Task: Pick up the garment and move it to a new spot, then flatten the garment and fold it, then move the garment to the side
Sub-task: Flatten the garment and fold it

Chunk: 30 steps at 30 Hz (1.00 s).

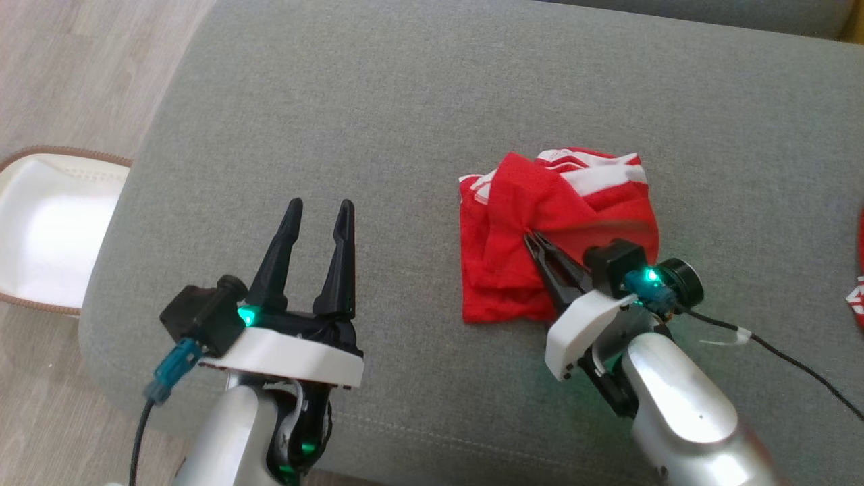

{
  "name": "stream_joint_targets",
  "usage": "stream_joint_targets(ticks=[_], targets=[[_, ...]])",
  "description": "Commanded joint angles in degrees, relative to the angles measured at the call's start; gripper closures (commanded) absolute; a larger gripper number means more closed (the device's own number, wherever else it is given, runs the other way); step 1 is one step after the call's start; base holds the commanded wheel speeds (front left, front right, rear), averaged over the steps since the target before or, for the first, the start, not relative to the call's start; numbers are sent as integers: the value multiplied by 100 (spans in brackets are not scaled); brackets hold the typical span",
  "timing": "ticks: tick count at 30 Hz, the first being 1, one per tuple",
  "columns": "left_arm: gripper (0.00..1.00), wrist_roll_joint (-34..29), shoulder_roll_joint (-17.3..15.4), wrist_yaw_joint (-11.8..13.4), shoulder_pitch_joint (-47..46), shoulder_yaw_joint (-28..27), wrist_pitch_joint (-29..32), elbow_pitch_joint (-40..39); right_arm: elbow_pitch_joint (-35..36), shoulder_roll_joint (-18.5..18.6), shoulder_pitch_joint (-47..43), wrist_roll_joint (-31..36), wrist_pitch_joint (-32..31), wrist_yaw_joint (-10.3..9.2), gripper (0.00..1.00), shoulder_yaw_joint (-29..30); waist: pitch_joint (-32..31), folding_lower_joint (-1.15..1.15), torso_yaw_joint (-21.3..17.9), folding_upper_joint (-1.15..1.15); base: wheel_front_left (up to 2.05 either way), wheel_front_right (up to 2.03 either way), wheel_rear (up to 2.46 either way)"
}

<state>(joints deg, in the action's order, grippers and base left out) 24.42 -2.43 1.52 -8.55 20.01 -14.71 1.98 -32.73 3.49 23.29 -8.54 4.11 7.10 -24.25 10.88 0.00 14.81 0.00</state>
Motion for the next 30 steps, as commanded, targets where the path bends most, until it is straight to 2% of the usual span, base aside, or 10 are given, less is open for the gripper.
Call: stream_joint_targets(ticks=[1,5,14,20,24,30], targets=[[0,-22,-44,-1,-177,-150,-29,-164,50,-60,233,210,17,39,0,-78,3,0,6,0,0,0,0],[0,-36,-44,-12,-161,-159,-29,-129,-56,-60,296,328,176,39,0,91,-2,0,30,0,0,0,0],[0,0,-44,-1,-186,-150,-29,-147,-66,-61,479,846,442,39,0,1003,58,0,81,0,0,0,0],[0,46,-44,-5,-253,-80,-29,-205,-294,-61,631,1227,452,39,0,1161,242,0,166,0,0,0,0],[0,86,-44,-3,-334,-29,-29,-219,-678,-61,846,1845,544,39,0,1466,467,0,300,0,0,0,0],[0,140,-44,-5,-420,3,-29,-225,-1202,-61,917,2102,649,39,0,1833,648,0,416,0,0,0,0]])
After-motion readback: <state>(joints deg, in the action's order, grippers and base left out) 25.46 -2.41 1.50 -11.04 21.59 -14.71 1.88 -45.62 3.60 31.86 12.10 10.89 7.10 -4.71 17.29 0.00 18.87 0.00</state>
